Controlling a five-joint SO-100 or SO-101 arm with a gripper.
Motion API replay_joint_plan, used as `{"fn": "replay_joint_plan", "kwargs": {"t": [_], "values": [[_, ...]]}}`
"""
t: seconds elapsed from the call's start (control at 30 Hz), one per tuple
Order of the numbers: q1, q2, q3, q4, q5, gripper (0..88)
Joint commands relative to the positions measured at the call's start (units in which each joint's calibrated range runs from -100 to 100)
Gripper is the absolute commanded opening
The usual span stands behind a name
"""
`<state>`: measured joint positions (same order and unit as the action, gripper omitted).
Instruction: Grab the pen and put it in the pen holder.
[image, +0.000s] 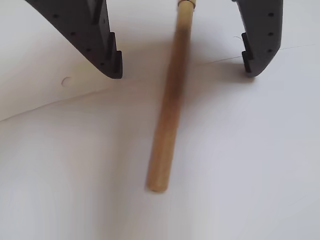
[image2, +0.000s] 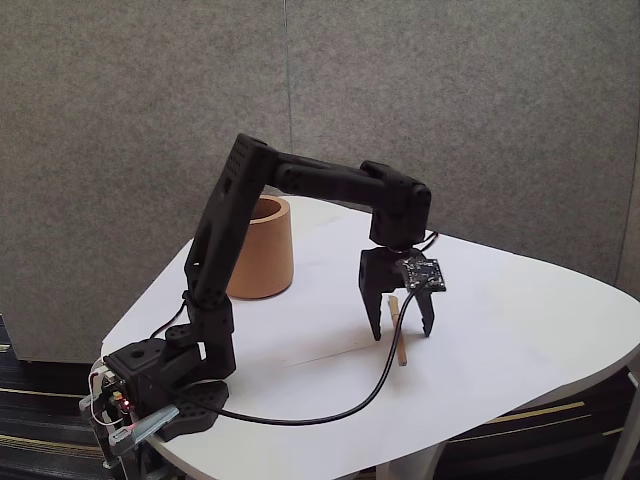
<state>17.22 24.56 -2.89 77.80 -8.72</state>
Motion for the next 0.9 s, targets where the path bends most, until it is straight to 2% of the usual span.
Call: {"fn": "replay_joint_plan", "kwargs": {"t": [0.0, 0.07, 0.1, 0.87], "values": [[0.2, -0.11, -0.72, 0.42, 0.22, 18.6], [0.13, -0.03, -0.72, 0.42, 0.27, 3.9], [0.13, -0.03, -0.72, 0.34, 0.27, 0.0], [0.49, 1.11, -1.71, 0.51, -0.1, 0.7]]}}
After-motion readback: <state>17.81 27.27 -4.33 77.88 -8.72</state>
